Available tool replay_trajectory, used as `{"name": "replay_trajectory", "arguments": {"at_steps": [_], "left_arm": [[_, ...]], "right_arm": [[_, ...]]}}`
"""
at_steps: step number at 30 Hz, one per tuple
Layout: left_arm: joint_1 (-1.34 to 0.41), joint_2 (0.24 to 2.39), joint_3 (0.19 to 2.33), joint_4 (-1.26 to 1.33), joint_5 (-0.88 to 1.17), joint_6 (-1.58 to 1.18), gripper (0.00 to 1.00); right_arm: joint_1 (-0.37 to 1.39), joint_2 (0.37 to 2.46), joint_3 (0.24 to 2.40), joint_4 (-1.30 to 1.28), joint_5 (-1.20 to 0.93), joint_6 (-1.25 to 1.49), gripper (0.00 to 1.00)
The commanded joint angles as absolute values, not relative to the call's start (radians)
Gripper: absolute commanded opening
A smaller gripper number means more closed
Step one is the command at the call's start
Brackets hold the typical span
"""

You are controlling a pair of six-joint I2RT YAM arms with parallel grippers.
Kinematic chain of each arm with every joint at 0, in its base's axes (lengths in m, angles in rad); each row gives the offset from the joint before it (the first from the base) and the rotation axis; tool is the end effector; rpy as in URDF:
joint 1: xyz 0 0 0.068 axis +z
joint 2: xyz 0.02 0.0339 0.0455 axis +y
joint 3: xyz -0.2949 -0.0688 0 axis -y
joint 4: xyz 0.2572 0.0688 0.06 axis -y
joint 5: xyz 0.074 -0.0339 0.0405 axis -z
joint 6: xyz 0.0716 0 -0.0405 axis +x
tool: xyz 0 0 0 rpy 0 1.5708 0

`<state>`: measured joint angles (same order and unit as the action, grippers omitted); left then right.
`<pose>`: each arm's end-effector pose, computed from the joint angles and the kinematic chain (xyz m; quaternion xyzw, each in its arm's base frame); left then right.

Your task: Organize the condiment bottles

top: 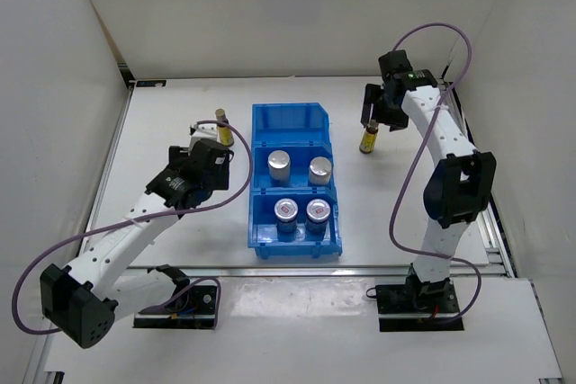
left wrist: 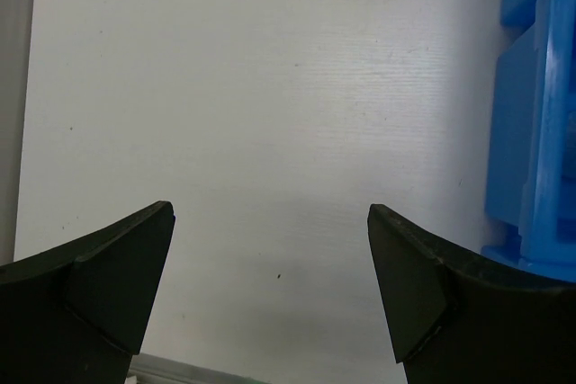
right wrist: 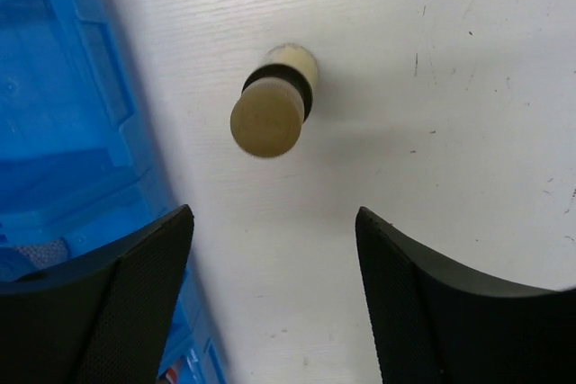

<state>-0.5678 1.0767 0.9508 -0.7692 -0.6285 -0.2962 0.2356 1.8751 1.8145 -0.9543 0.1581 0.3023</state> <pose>0.2126 -0.0857 0.2974 0.0200 0.9029 0.1329 0.4084 0.4354 0.0929 0.3162 0.0536 0.9574 -0.0005 0.2839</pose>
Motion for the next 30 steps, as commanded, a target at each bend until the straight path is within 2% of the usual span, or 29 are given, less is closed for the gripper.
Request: {"name": "replay_trajectory", "arguments": {"at_steps": [1, 19, 29, 30], "left_arm": [[-0.558, 1.064, 0.976, -0.695, -0.664, -0.273, 0.99], [-0.538, 1.115, 0.994, -0.695, -0.655, -0.273, 0.99], [-0.538, 1.135, 0.994, -0.695, -0.655, -0.273, 0.99], [-0.538, 1.135, 0.994, -0.695, -0.655, -0.273, 0.99]], "right_arm": [[0.229, 1.914, 1.89, -0.928, 0.129, 0.288, 0.75], [0.219, 2.057, 2.006, -0.946, 0.176, 0.288, 0.4], [0.219, 2.034, 1.997, -0.946, 0.222, 0.288, 0.1], [0.219, 2.034, 1.997, -0.946, 0.222, 0.288, 0.04]]}}
